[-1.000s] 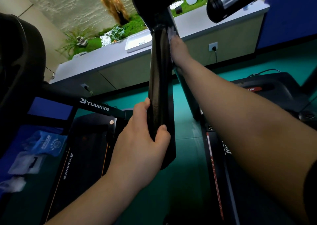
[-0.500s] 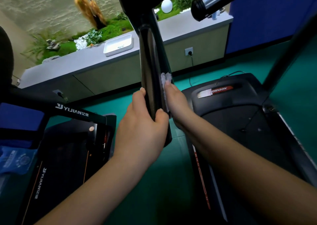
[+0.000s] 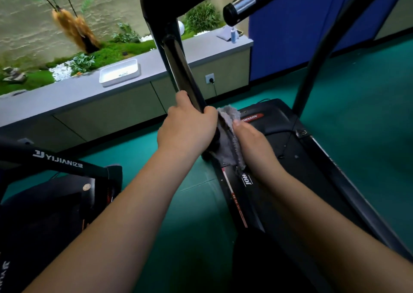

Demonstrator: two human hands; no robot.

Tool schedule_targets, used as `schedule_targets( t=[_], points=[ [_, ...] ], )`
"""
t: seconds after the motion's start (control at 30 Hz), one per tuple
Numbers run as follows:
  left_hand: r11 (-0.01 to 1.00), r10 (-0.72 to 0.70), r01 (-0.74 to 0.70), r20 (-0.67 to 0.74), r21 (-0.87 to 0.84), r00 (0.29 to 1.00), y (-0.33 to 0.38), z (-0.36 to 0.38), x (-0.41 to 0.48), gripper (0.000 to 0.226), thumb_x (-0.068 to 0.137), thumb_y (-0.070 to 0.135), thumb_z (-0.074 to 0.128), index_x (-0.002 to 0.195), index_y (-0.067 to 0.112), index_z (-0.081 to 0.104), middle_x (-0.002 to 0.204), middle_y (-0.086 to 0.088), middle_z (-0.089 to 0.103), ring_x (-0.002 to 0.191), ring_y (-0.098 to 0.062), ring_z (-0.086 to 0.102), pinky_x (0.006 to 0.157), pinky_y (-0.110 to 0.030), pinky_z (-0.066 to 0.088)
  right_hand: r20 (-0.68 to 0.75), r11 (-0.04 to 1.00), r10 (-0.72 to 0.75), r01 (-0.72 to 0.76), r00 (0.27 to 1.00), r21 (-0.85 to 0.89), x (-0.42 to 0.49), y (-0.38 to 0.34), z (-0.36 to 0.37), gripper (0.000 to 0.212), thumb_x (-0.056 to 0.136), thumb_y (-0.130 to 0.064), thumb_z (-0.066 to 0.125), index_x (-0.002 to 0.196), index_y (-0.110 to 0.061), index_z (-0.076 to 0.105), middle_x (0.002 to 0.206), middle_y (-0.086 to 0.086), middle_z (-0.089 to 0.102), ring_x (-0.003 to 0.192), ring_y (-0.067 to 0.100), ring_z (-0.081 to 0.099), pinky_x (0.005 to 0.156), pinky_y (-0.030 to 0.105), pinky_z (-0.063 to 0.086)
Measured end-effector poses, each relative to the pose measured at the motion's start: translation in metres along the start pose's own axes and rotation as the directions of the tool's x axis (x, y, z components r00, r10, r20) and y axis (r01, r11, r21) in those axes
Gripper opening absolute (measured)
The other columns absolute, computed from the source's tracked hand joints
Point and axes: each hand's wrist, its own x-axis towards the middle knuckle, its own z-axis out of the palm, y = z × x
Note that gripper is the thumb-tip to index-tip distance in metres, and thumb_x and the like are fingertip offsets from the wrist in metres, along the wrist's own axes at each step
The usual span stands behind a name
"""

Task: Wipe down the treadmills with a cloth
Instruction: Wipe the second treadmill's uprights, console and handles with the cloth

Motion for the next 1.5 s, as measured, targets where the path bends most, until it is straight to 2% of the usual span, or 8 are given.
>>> schedule_targets(
  t=[0.1,0.33,0.5,0.7,0.83,1.03,1.33,1.5],
  points=[
    [0.999,0.026,-0.023,-0.058,0.046,0.998,0.004,-0.012,0.009,0.055,0.084,0.045,0.048,0.133,0.024,0.037,0.126,-0.007,0.039,0.109,-0.034,0.052,0.078,-0.034,0.032,-0.035,0.996,-0.084,0.082,0.996,-0.038,-0.002,-0.014,-0.016,0.039,0.101,-0.033,0.041,0.1,0.0,0.06,0.102,0.022,0.063,0.084,0.02,0.061,0.073,0.026,0.043],
    [0.986,-0.127,0.128,-0.012,0.111,0.992,0.024,0.001,0.068,0.075,0.086,0.05,0.048,0.147,0.016,0.022,0.139,-0.018,0.035,0.126,-0.039,0.038,0.097,-0.045,0.038,-0.026,0.961,-0.262,0.259,0.965,-0.095,0.053,-0.061,-0.053,0.038,0.101,-0.031,0.041,0.104,0.002,0.06,0.103,0.024,0.062,0.087,0.025,0.056,0.058,0.017,0.042],
    [0.945,-0.25,0.258,-0.068,0.202,0.966,0.027,0.017,0.078,0.074,0.09,0.043,0.045,0.151,0.025,0.008,0.14,-0.014,0.039,0.123,-0.038,0.04,0.095,-0.047,0.039,0.07,0.887,-0.406,0.412,0.911,-0.208,0.124,-0.105,-0.09,0.022,0.101,-0.035,0.04,0.088,-0.034,0.058,0.083,-0.01,0.062,0.076,-0.001,0.058,0.065,0.014,0.046],
    [0.923,-0.325,0.349,-0.152,0.165,0.933,0.04,0.009,0.067,0.076,0.078,0.045,0.051,0.147,0.041,0.019,0.113,-0.004,0.061,0.102,-0.032,0.056,0.08,-0.039,0.05,0.29,0.633,-0.581,0.646,0.761,-0.426,0.188,-0.161,-0.124,0.021,0.097,-0.028,0.047,0.109,-0.018,0.062,0.093,0.002,0.044,0.078,0.0,0.038,0.07,-0.003,0.027],
    [0.892,-0.386,0.408,-0.14,0.194,0.912,0.05,0.008,0.066,0.074,0.085,0.043,0.051,0.149,0.04,0.014,0.118,-0.004,0.059,0.103,-0.031,0.054,0.075,-0.036,0.044,0.364,0.365,-0.69,0.735,0.625,-0.571,0.224,-0.189,-0.137,0.039,0.093,-0.033,0.053,0.131,-0.022,0.055,0.104,0.009,0.047,0.092,0.015,0.047,0.081,0.026,0.042],
    [0.871,-0.424,0.45,-0.16,0.2,0.891,0.058,0.01,0.069,0.074,0.086,0.042,0.049,0.15,0.037,0.013,0.114,-0.005,0.06,0.103,-0.029,0.049,0.071,-0.035,0.041,0.571,-0.068,-0.626,0.692,0.531,-0.719,0.254,-0.182,-0.131,0.038,0.091,-0.041,0.049,0.121,-0.021,0.059,0.106,0.012,0.058,0.104,0.034,0.051,0.095,0.045,0.033],
    [0.865,-0.423,0.458,-0.193,0.206,0.885,0.052,0.014,0.071,0.074,0.085,0.046,0.049,0.149,0.039,0.014,0.114,0.002,0.062,0.1,-0.026,0.049,0.069,-0.035,0.047,0.812,-0.181,-0.478,0.868,0.334,-0.463,0.244,-0.175,-0.075,0.034,0.077,-0.038,0.07,0.104,-0.017,0.068,0.088,0.006,0.061,0.085,0.031,0.058,0.072,0.036,0.042],
    [0.869,-0.425,0.459,-0.193,0.188,0.884,0.054,0.014,0.07,0.074,0.085,0.043,0.049,0.149,0.038,0.015,0.112,-0.001,0.062,0.102,-0.027,0.049,0.073,-0.037,0.046,0.748,-0.14,-0.511,0.818,0.423,-0.558,0.268,-0.19,-0.119,0.035,0.085,-0.044,0.059,0.105,-0.015,0.066,0.094,0.011,0.062,0.091,0.034,0.056,0.075,0.04,0.042]
  ],
)
